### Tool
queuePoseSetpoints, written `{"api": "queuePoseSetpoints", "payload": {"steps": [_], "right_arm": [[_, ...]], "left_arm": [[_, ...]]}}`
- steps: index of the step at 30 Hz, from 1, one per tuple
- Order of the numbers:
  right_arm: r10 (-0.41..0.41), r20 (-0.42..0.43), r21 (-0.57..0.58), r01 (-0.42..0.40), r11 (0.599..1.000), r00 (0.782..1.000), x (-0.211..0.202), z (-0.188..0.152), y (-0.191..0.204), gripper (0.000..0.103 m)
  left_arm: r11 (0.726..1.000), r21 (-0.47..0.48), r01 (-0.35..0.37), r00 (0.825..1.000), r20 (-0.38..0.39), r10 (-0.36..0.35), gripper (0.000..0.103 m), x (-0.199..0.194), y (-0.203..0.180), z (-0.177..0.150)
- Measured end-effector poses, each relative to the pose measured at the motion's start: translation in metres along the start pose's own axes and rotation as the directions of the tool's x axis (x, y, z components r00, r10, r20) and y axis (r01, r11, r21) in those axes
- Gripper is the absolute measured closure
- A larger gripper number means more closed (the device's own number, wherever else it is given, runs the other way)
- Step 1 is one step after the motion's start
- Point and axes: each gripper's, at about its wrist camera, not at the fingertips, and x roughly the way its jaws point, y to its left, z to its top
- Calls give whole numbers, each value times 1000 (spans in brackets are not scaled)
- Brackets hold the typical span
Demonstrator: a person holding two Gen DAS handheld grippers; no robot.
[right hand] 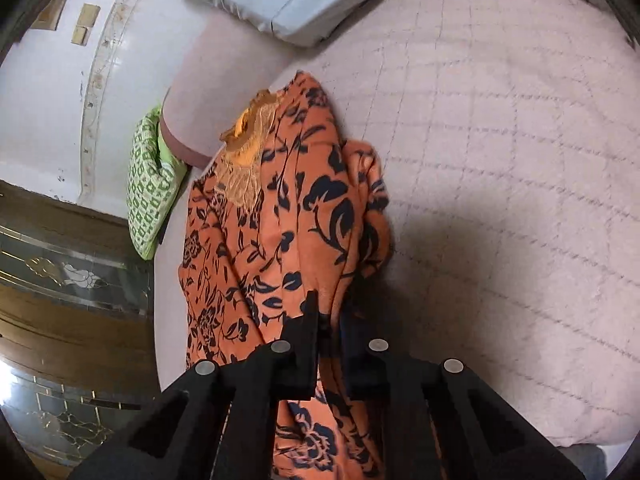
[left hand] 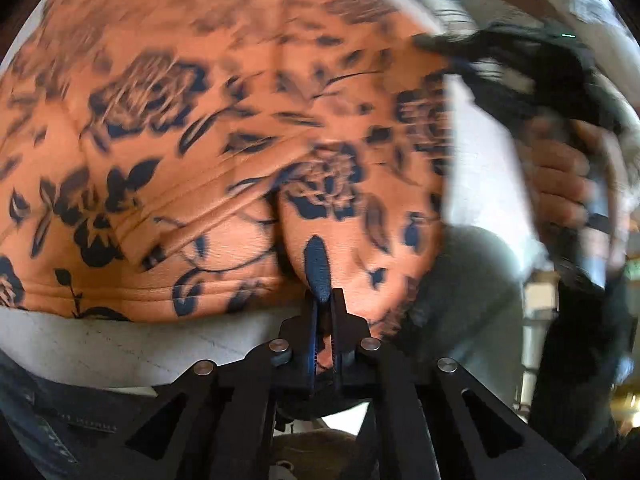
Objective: Fold small clothes
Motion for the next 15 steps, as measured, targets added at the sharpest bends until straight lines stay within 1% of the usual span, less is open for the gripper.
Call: {"api": "queuePoseSetpoints", "payload": {"steps": [1,4,5,7,8,11,13,14,15], "right_arm": [[-2,16,-2,2,1000,1000,-6,-1,-5,96],[2,28,3,-2,1000,1000,-11,3,-22,96],[22,35,25,-23,999,999,-12,4,-31,96],[46,38,59,-48,997,998,-13,7,-42,96],[61,43,63,-64,996,997,-15,8,-45,96],[96,39,57,-99,994,995,-13,9,-40,96],[102,22,20,-102,995,995,-10,8,-28,90],[91,15,-3,-91,996,996,-9,8,-21,90],[85,18,-16,-85,996,996,-10,7,-17,86]], "left_arm": [[999,12,36,999,3,-36,99,-8,-6,-1],[995,43,92,996,2,-92,100,-21,-27,-2],[994,60,94,995,10,-95,100,-28,-34,-1],[991,103,87,994,55,-93,100,-53,-53,5],[989,124,77,993,76,-87,100,-63,-59,8],[980,201,-4,985,170,-31,100,-111,-76,19],[978,208,-32,979,204,-12,99,-131,-71,22],[976,213,-50,978,209,5,99,-141,-71,17],[974,213,-73,976,214,27,99,-143,-67,14]]}}
